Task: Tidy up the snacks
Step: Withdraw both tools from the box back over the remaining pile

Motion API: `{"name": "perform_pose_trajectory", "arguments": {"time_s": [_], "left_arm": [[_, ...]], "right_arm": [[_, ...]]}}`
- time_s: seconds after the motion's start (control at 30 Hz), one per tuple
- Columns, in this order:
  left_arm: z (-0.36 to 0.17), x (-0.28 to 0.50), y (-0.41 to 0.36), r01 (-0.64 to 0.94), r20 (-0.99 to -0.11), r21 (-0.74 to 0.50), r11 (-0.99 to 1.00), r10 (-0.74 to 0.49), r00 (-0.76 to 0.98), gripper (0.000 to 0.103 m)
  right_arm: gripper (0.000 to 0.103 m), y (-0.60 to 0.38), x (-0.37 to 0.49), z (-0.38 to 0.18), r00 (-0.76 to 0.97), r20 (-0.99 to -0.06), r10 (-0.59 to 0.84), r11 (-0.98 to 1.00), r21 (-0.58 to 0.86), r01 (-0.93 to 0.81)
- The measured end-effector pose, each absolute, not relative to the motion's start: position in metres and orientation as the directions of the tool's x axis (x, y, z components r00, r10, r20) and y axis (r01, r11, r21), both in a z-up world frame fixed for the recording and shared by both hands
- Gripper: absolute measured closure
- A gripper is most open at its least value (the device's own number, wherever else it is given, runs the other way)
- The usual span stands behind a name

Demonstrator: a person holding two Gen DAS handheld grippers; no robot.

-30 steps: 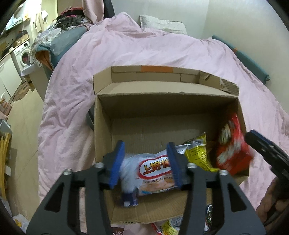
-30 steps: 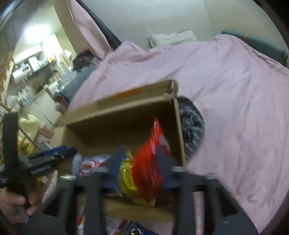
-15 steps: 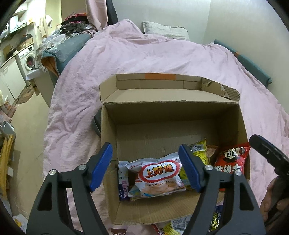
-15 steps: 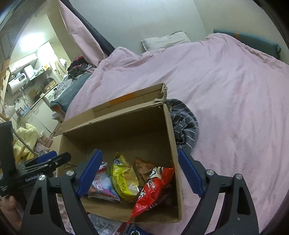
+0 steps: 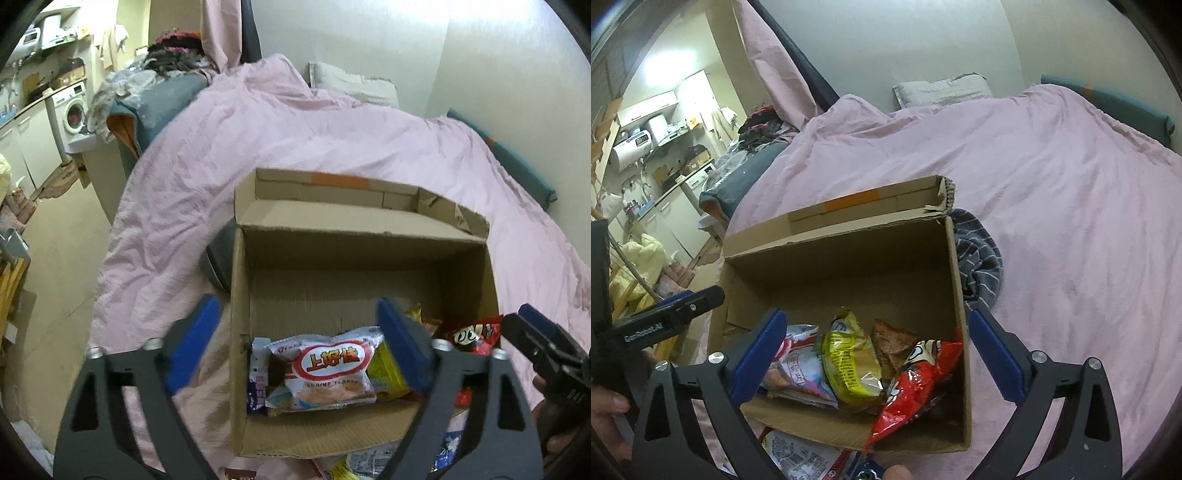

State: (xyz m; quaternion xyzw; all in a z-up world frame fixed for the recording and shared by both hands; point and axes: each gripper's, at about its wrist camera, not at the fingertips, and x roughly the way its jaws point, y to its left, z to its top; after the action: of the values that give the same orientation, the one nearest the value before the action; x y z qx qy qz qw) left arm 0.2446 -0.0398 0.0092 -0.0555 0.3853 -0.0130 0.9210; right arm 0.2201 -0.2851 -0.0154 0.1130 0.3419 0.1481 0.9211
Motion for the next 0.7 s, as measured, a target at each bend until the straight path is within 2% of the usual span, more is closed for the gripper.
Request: {"name": "perform_pose_trajectory", "arguments": {"time_s": [0.07, 0.27, 0.7], "left_arm": [[0.011, 0.243, -0.039, -0.022, -0.709, -0.122, 0.992, -0.072, 0.702, 0.005], [0.012, 0.240, -0.037, -0.016, -0.735, -0.137, 0.990, -0.091, 0.672, 0.005], [0.030, 0.199, -0.033, 0.004, -0.707, -0.104, 0.995, -0.077, 0.703, 0.005]], "right_arm": [[0.000, -0.284, 0.218, -0.014, 0.722, -0.591, 0.359, 0.927, 0.319, -0.200], [0.000, -0.276, 0.207, -0.007, 0.729, -0.580, 0.364, 0.926, 0.310, -0.215], [0.000, -0.270, 0.168, 0.008, 0.735, -0.578, 0.354, 0.932, 0.280, -0.228]]}}
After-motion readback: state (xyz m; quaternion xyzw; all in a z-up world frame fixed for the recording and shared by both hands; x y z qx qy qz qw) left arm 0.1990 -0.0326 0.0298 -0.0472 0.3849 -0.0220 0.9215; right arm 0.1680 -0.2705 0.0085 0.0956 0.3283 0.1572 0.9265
